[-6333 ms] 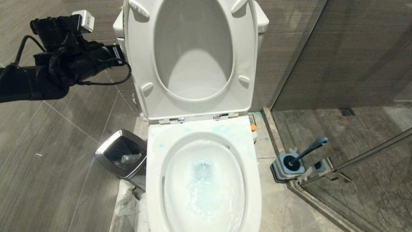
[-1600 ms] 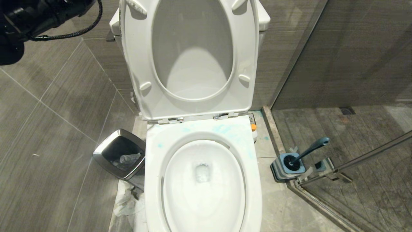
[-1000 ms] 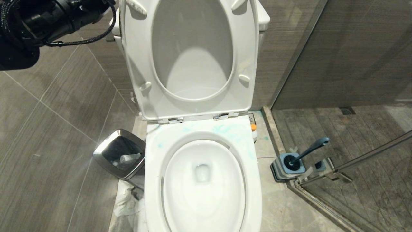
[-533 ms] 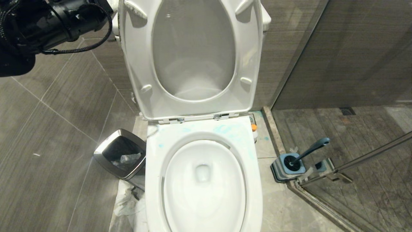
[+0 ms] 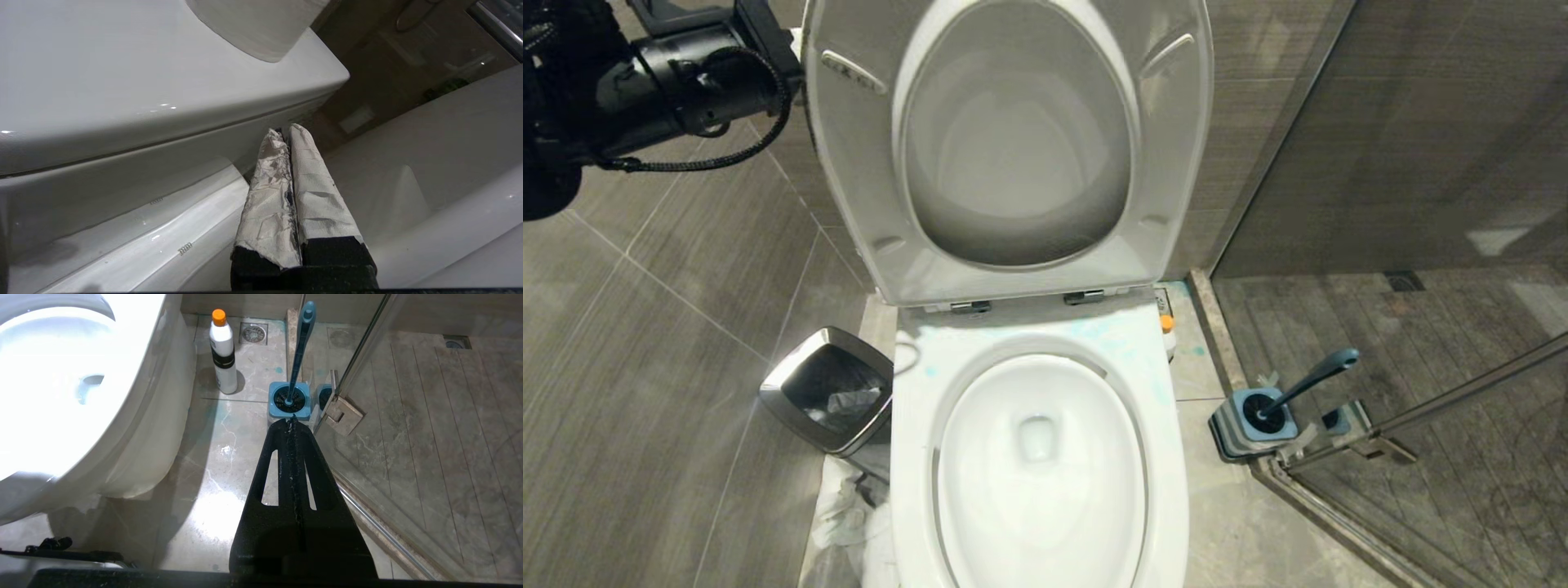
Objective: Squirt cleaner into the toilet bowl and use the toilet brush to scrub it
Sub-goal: Close the toilet lid
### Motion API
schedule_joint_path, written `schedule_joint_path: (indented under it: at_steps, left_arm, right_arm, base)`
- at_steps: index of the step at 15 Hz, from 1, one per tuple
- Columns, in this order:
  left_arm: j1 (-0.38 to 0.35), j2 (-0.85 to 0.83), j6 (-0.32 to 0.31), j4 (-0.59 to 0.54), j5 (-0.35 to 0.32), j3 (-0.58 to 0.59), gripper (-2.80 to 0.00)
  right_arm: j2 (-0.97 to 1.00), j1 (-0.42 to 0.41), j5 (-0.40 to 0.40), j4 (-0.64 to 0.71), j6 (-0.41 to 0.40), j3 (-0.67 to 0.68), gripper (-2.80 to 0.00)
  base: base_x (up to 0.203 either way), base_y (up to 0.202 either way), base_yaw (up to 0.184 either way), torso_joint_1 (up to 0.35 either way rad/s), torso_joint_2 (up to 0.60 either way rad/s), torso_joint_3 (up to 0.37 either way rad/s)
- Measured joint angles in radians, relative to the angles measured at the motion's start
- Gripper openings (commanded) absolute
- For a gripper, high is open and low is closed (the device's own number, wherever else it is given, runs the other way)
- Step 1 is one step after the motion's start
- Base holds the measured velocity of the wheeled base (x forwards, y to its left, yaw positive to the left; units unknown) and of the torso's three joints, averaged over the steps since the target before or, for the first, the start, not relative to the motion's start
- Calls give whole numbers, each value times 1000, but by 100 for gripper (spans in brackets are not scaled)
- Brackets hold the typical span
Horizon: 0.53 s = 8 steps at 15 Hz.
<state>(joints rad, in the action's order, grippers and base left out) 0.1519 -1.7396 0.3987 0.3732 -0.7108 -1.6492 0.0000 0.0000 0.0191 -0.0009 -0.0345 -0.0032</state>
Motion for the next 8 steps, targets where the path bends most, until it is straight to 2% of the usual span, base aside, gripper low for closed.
schedule_joint_path:
  at_steps: [5,8]
  left_arm:
    - [-26,96,-2,-1,-94,103,-280]
    - [-35,156,-4,-34,-111,174,-280]
  right_arm:
    - [0,0,0,0,0,0,-280]
    - [0,0,0,0,0,0,-280]
  base:
    - [0,0,0,0,0,0]
    - [0,0,0,0,0,0]
